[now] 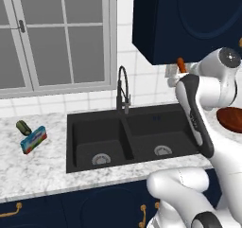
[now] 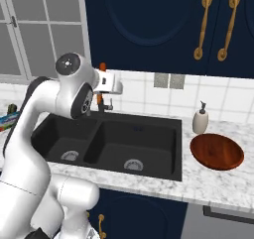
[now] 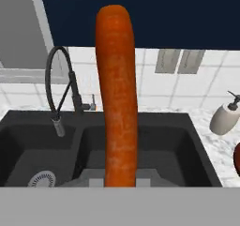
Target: Pick the carrot from the sink and place it in the bowl. Then pick the bowl and place it in the microwave. Then close the microwave door and press the start button.
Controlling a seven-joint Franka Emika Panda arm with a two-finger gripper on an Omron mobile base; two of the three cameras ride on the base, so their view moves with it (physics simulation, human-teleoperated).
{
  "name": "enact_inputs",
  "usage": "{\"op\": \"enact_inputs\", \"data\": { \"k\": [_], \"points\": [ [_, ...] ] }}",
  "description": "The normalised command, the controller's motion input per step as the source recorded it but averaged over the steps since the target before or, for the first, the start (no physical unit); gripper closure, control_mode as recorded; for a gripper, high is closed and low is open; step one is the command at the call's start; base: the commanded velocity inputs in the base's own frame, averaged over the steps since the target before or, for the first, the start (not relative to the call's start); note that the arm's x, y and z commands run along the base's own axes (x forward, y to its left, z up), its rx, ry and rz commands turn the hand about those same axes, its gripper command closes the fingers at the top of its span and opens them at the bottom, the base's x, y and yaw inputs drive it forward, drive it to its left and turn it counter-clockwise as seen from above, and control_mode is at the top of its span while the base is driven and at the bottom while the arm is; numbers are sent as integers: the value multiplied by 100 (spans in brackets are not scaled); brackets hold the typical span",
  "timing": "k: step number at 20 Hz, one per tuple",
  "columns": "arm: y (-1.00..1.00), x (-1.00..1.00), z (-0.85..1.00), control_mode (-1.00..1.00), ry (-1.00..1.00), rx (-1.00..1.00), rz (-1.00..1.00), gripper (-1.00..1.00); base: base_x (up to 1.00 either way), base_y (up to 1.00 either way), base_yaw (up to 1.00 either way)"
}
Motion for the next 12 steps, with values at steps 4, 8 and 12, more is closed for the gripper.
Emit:
{"op": "enact_inputs", "data": {
  "k": [4, 8, 12],
  "points": [
    [-87, -7, 16, -100, 34, 0, -52, 100, 0, 0, 0],
    [-100, 0, -45, -100, 30, 0, -40, 100, 0, 0, 0],
    [-100, 0, -84, -100, 25, 0, -36, 100, 0, 0, 0]
  ]
}}
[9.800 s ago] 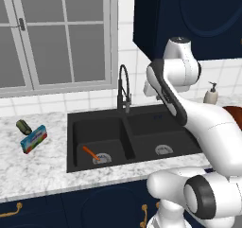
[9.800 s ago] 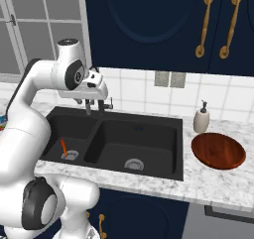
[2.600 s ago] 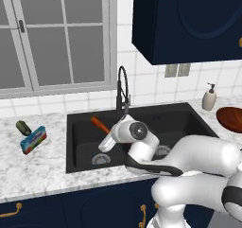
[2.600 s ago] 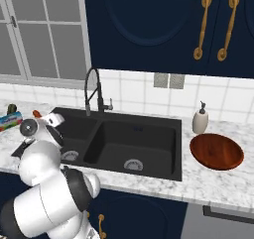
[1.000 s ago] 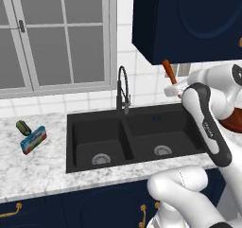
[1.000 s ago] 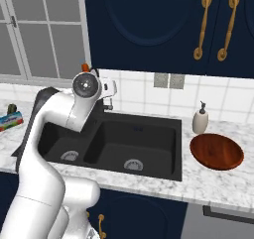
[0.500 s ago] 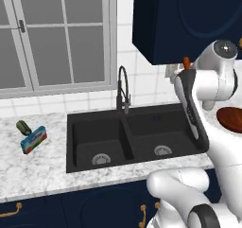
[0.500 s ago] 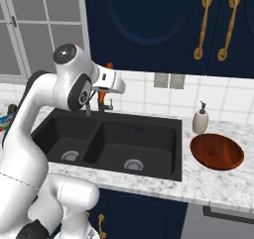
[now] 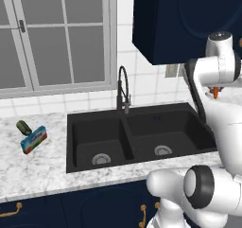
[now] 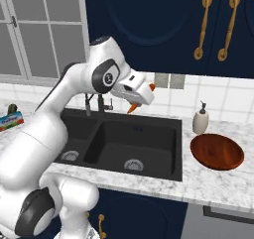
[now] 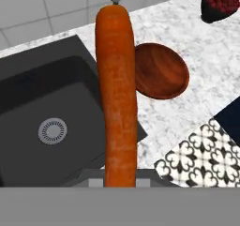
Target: Pick the carrot from the sink and place it in the bowl. Then pick the bowl and place it in the microwave. Then close the microwave door and press the start button.
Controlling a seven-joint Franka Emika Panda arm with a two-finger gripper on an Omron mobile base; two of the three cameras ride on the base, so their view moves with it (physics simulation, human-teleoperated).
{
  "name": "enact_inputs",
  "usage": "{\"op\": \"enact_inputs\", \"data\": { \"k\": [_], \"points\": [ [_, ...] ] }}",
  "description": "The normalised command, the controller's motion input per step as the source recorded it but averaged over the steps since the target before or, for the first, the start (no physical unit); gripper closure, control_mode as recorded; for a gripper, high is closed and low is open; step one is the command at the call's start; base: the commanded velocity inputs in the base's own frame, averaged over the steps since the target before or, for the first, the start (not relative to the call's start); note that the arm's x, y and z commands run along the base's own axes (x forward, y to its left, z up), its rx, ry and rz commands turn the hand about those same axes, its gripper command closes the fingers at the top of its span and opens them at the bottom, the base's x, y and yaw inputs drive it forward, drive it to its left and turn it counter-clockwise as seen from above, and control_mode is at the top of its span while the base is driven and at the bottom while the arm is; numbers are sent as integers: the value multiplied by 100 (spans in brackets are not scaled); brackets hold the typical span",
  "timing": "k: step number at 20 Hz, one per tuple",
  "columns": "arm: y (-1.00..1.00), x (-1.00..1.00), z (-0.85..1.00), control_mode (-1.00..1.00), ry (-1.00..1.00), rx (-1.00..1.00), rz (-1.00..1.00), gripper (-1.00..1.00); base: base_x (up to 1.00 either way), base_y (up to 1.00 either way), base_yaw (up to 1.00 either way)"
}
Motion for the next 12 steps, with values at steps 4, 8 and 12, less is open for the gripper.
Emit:
{"op": "enact_inputs", "data": {
  "k": [4, 8, 12],
  "points": [
    [-100, 12, -51, -100, 9, 2, -24, 100, 0, 0, 0],
    [-100, 15, -61, -100, 1, 21, -2, 100, 0, 0, 0],
    [-100, 11, -85, -100, 0, 13, 14, 100, 0, 0, 0]
  ]
}}
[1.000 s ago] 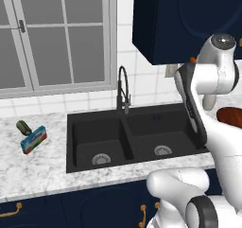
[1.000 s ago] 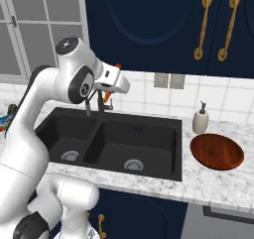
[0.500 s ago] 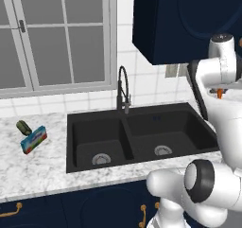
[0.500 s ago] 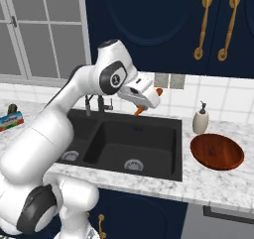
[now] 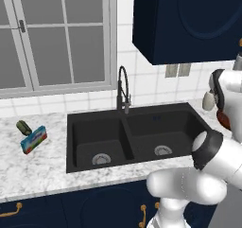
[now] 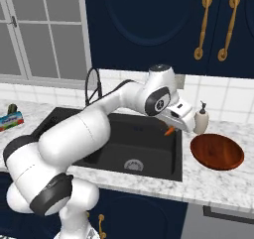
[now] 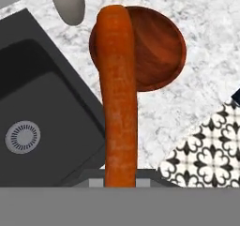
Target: Pick the carrot from the sink and place it in the bowl. Then pick the bowl and place it in the microwave. Then close the microwave door and press the start button.
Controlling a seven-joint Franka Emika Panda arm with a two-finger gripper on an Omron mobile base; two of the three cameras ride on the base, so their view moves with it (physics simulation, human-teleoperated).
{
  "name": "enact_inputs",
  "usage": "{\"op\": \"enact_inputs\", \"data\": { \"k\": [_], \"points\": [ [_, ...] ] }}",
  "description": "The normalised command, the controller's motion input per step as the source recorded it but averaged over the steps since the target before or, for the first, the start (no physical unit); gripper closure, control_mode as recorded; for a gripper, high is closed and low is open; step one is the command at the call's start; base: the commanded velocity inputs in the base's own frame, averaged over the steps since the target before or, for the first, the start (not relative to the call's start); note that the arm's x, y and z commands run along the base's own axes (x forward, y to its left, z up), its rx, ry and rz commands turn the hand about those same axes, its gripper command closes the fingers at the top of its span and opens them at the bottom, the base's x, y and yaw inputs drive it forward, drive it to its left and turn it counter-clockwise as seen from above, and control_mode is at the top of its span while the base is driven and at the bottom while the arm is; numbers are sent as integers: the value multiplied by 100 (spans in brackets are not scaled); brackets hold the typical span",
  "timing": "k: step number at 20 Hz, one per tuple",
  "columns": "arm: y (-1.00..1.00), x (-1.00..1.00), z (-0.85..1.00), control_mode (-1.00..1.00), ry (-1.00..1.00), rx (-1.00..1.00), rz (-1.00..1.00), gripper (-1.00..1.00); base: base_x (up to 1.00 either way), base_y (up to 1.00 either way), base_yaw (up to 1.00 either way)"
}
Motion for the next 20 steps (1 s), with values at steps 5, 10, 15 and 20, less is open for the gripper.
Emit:
{"op": "enact_inputs", "data": {
  "k": [5, 10, 15, 20],
  "points": [
    [-100, 47, -59, -100, 4, -5, 14, 100, 0, 0, 0],
    [-94, 50, -51, -100, 5, -11, 14, 100, 0, 0, 0],
    [-59, 52, -47, -100, 0, -8, 20, 100, 0, 0, 0],
    [-18, 23, -62, -100, 12, -3, 13, 100, 0, 0, 0]
  ]
}}
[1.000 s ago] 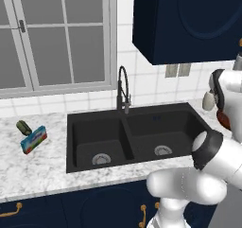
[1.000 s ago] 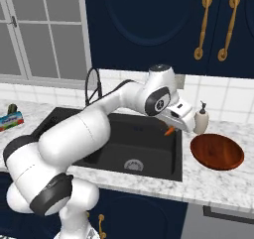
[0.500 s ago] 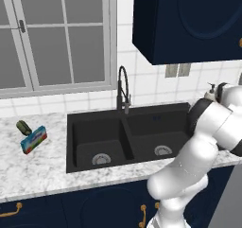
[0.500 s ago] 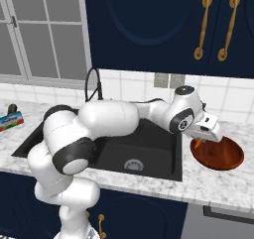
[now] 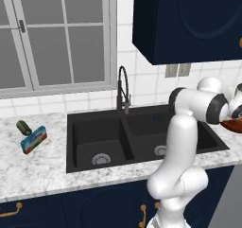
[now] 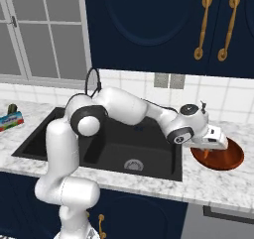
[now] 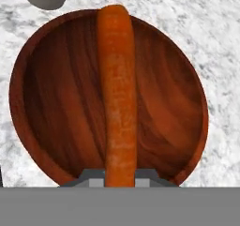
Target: Pick the carrot from the sink and place it in the bowl. Then pick the bowl and place it in the microwave. Then close the microwave door and press the start button.
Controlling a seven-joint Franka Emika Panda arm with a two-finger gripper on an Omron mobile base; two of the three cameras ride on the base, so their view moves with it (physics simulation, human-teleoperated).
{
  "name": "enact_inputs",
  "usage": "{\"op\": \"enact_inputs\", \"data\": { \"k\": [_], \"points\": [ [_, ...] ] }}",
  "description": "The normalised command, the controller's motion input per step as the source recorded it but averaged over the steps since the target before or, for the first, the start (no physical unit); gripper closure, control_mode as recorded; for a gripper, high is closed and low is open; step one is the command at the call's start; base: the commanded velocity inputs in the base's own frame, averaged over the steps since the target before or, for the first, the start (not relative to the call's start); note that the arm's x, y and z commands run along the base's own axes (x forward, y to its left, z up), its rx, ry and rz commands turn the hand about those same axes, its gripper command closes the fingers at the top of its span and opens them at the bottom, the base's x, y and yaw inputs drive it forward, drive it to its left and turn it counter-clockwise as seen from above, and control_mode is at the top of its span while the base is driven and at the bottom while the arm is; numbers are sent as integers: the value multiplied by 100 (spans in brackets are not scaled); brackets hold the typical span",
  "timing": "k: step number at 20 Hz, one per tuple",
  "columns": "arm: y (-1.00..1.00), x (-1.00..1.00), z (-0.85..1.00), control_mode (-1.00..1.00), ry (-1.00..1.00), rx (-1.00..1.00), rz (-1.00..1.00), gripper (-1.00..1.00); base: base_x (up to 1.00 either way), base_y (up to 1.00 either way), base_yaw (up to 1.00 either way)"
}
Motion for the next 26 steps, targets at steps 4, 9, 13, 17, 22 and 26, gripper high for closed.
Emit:
{"op": "enact_inputs", "data": {
  "k": [4, 9, 13, 17, 22, 26],
  "points": [
    [-25, 12, -35, -100, 9, 0, 10, -100, 0, 0, 0],
    [-29, 35, -1, -100, 5, 0, 5, -100, 0, 0, 0],
    [-1, 32, 0, -100, 0, 0, 3, -100, 0, 0, 0],
    [76, -1, 12, -100, 0, -2, 14, -100, 0, 0, 0],
    [100, -31, -5, -100, 7, -12, 10, -100, 0, 0, 0],
    [55, 1, -13, -100, 9, -20, 1, -100, 0, 0, 0]
  ]
}}
